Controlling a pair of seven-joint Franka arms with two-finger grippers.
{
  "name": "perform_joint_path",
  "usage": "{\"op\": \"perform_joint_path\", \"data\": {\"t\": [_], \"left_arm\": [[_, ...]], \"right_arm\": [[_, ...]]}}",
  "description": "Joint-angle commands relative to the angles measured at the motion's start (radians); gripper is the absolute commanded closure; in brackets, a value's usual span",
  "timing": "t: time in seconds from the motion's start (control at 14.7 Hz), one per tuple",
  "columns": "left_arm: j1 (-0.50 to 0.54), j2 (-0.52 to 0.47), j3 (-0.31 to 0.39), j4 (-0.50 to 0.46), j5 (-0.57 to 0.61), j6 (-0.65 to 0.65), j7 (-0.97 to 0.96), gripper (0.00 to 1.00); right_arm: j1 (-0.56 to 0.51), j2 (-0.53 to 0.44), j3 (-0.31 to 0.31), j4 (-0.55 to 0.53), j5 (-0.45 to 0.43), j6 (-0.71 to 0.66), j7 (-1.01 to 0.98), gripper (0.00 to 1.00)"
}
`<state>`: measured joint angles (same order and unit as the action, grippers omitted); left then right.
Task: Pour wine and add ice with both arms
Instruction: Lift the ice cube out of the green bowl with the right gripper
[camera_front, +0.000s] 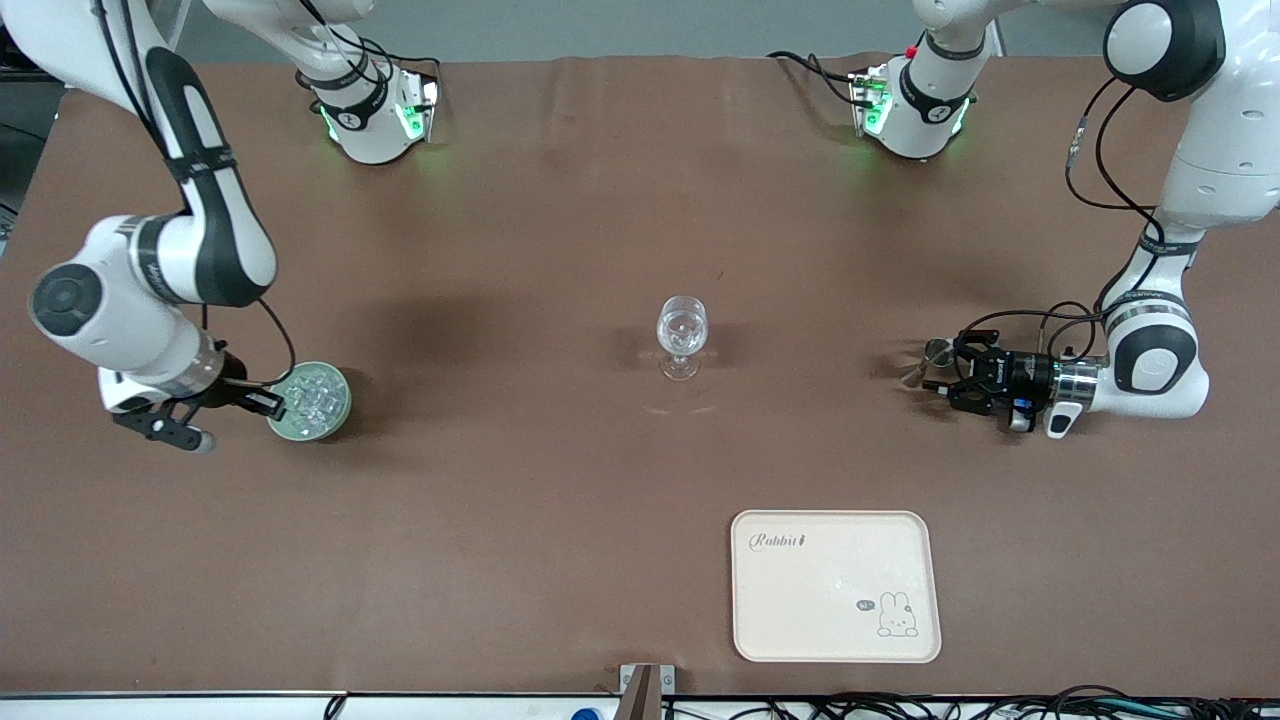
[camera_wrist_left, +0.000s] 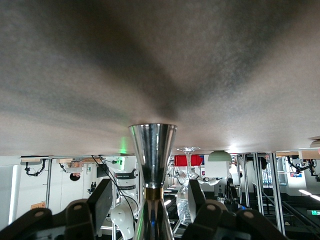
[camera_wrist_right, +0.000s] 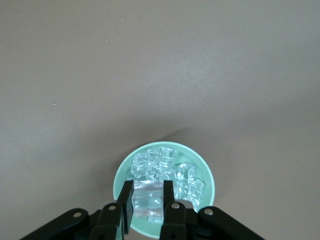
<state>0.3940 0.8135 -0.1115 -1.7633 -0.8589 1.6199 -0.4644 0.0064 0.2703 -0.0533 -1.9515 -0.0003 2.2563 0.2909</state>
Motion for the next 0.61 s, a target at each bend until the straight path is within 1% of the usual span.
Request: {"op": "perform_joint_path", "data": {"t": [0.0, 0.34, 0.41, 0.54], "left_arm": [[-0.006, -0.01, -0.001, -0.019, -0.031, 0.017, 0.017, 0.34], [-0.011, -0.007, -0.002, -0.022, -0.034, 0.021, 0.017, 0.39], [-0.011, -0.008, -0.001, -0.022, -0.034, 0.026, 0.017, 0.39], [-0.011, -0.007, -0.002, -0.024, -0.035, 0.028, 0.017, 0.42]], "right_arm": [[-0.011, -0.011, 0.006, 0.132, -0.004, -0.144, -0.044, 1.0], [-0.005, -0.077, 0.009, 0.293, -0.004, -0.395, -0.13, 1.0], [-0.005, -0.101, 0.01, 0.31, -0.004, -0.456, -0.148, 1.0], [0.015, -0.169, 0.015, 0.301, -0.003, -0.526, -0.153, 1.0]]}}
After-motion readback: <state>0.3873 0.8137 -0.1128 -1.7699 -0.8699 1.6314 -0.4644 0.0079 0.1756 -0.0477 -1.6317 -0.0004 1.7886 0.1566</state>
